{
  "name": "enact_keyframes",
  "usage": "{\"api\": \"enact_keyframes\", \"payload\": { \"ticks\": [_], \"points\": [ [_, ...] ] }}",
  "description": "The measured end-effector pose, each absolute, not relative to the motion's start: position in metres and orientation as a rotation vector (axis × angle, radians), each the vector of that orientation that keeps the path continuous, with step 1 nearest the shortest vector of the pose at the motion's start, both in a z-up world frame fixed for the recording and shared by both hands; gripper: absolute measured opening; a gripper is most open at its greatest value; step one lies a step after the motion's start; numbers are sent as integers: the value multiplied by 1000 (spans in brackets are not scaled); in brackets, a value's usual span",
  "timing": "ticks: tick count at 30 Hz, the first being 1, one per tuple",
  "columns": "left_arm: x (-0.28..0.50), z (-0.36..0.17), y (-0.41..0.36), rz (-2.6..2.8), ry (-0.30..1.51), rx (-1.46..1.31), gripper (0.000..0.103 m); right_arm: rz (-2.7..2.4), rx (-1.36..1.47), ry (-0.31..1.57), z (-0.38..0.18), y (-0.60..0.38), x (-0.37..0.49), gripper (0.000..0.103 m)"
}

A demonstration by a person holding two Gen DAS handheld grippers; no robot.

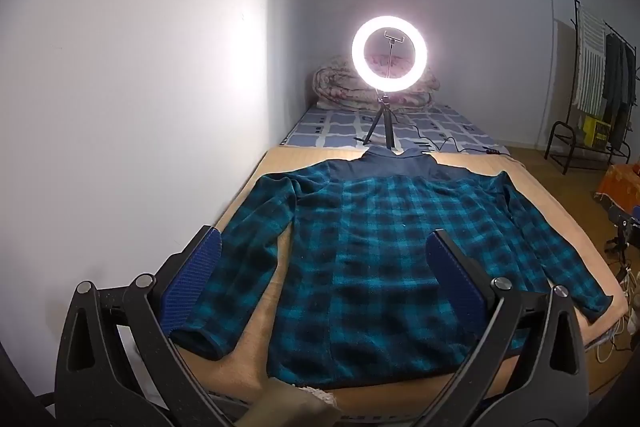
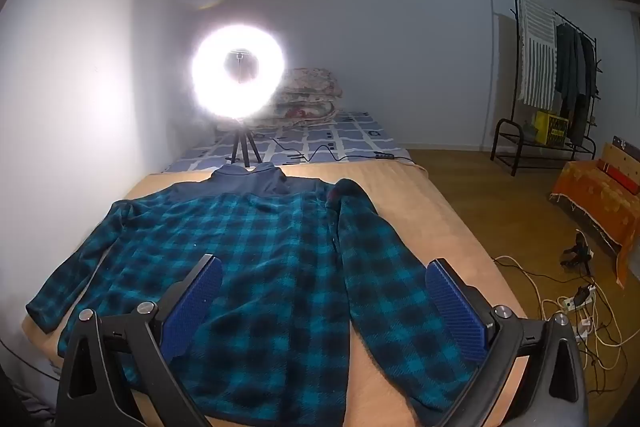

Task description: Fold large clothes

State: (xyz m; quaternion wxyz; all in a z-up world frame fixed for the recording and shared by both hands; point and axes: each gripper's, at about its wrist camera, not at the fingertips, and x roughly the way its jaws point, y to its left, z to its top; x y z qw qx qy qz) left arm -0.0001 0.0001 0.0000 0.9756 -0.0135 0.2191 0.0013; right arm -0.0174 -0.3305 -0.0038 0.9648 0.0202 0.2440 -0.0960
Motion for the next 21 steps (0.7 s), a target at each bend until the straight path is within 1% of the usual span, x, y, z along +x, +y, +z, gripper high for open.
{"api": "enact_keyframes", "payload": {
  "ticks": [21],
  "points": [
    [-4, 7, -5, 3, 429, 1, 103, -202, 11, 487, 0, -321, -18, 103]
  ]
}}
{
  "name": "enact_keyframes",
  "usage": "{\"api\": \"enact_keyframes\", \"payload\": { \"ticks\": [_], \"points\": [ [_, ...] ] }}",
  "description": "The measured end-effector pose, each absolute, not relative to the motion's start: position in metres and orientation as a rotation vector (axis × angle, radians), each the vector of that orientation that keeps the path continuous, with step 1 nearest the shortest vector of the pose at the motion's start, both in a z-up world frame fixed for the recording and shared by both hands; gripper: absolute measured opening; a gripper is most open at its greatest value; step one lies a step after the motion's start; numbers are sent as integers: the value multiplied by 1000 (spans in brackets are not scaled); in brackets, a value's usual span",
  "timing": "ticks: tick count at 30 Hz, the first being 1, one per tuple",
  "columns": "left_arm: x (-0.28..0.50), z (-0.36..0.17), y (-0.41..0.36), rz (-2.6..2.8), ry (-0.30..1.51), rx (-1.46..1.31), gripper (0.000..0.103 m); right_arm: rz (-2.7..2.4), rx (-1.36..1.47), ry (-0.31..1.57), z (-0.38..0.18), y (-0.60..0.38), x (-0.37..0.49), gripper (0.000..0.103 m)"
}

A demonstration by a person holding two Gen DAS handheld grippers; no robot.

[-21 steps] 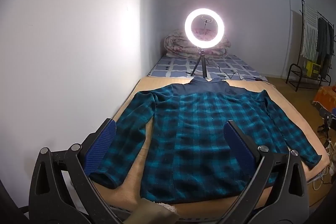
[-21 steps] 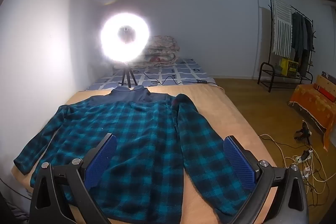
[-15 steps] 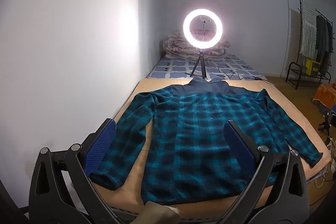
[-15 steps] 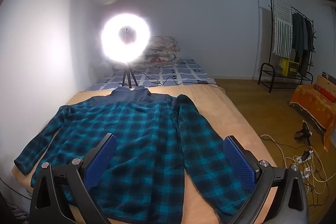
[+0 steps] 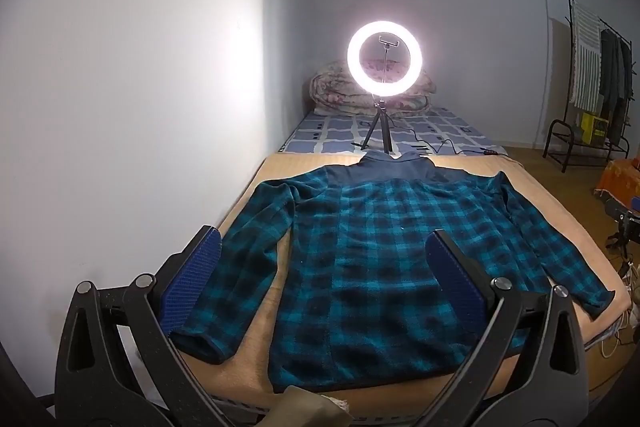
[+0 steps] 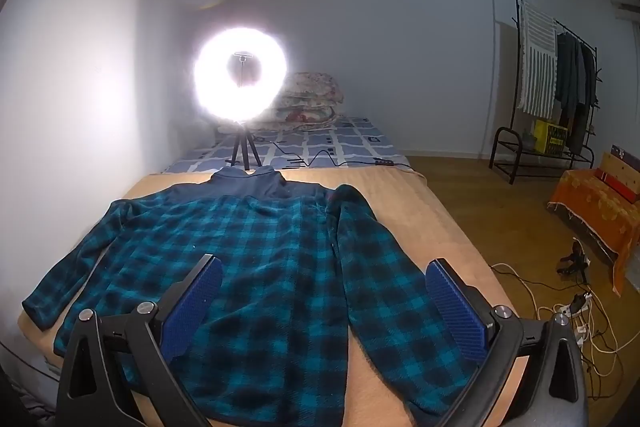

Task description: Fold large clothes

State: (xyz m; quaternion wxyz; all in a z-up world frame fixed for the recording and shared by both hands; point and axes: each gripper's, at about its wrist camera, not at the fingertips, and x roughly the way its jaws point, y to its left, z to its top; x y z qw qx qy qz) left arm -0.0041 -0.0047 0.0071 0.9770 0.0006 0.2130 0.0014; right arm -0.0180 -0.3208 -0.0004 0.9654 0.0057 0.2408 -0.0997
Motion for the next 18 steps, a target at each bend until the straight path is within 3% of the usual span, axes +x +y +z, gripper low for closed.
{"api": "enact_keyframes", "payload": {
  "ticks": [18],
  "points": [
    [-4, 13, -1, 2, 425, -4, 103, -198, 16, 489, 0, -322, -18, 103]
  ]
}}
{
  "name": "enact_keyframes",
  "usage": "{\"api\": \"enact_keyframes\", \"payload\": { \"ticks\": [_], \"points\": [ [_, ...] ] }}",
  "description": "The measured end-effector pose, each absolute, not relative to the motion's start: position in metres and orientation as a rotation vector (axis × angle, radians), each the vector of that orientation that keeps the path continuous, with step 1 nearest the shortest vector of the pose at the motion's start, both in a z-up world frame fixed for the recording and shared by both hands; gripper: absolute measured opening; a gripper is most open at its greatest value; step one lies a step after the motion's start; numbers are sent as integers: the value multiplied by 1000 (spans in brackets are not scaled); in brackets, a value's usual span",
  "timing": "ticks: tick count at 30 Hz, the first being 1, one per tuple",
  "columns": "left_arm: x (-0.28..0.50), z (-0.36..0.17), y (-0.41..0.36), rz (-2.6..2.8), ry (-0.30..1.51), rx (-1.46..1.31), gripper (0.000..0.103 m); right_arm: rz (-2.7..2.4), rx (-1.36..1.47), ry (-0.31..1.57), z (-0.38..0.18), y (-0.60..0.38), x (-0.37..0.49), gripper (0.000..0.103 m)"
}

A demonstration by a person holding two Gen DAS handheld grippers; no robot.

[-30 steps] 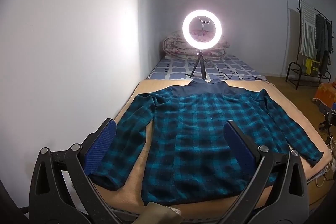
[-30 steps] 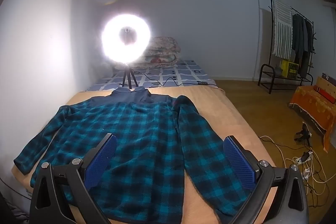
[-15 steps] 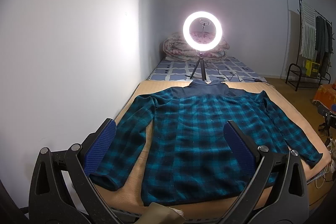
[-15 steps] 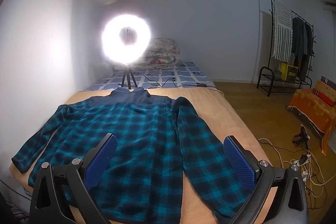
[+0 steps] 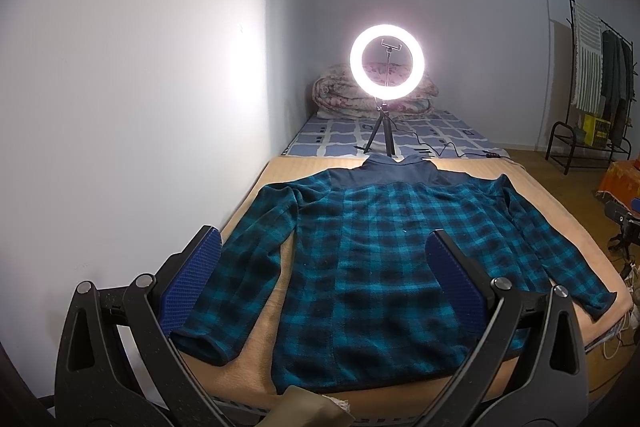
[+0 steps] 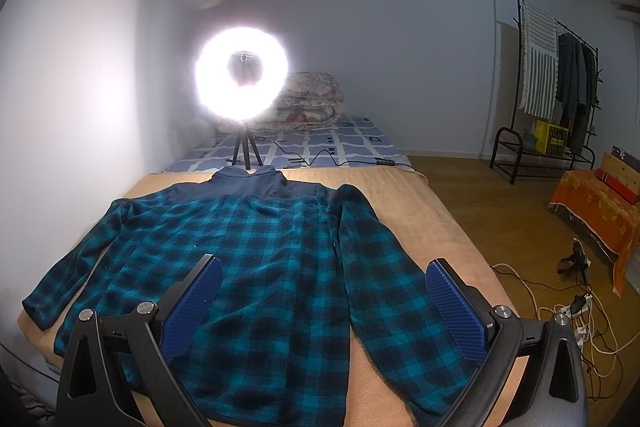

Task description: Fold large clothes

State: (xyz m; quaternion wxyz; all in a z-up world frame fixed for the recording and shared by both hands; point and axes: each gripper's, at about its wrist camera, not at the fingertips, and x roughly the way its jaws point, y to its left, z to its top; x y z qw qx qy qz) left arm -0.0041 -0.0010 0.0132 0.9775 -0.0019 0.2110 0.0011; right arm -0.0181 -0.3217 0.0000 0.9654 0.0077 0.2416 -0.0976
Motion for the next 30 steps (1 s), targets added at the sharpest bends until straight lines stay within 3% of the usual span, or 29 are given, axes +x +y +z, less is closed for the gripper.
{"api": "enact_keyframes", "payload": {
  "ticks": [30],
  "points": [
    [-6, 16, 3, 4, 419, -1, 103, -194, 11, 484, -1, -317, -16, 103]
  ]
}}
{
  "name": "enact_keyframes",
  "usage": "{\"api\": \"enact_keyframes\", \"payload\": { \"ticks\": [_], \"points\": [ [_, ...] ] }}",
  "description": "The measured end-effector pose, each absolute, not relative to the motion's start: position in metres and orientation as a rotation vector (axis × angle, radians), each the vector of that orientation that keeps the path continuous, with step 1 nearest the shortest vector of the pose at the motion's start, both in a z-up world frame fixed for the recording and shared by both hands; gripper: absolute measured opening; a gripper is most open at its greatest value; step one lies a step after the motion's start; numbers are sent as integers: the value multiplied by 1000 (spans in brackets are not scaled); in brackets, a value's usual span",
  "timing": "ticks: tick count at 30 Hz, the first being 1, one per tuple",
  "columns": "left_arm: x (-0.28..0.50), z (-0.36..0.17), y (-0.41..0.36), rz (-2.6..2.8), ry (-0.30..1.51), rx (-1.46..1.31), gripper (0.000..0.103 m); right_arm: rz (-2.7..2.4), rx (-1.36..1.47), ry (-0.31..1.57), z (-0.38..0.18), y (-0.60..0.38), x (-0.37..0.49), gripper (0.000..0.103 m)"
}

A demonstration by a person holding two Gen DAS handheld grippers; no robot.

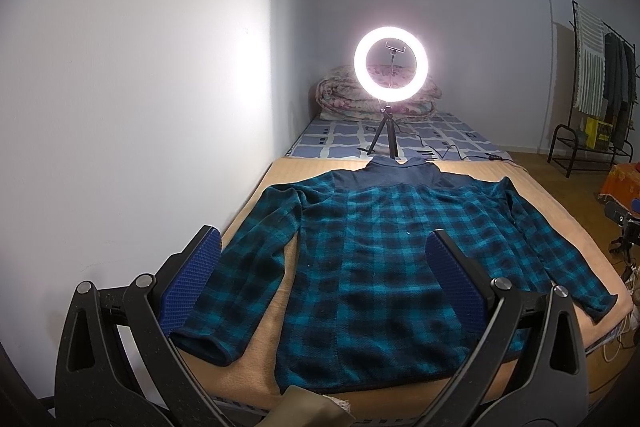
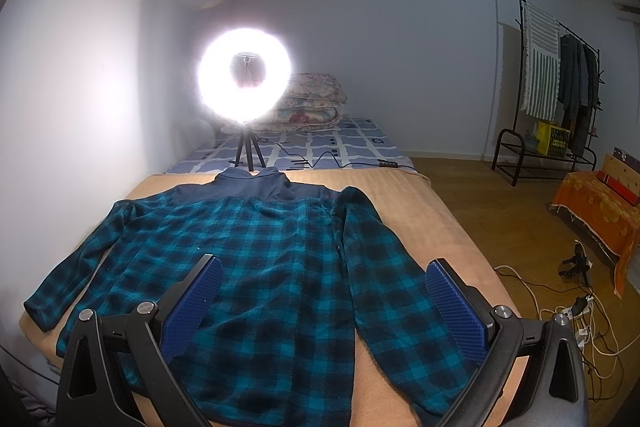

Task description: Fold large clothes

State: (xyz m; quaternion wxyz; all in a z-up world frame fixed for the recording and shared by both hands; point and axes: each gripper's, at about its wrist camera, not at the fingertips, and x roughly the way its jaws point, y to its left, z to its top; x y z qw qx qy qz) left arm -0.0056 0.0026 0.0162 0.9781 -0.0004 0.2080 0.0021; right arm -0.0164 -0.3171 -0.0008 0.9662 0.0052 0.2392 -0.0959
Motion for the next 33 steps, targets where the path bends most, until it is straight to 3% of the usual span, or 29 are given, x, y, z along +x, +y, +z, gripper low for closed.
{"api": "enact_keyframes", "payload": {
  "ticks": [33],
  "points": [
    [-4, -11, 48, 99, 456, 1, 103, -86, -31, 520, 2, -262, 15, 103]
  ]
}}
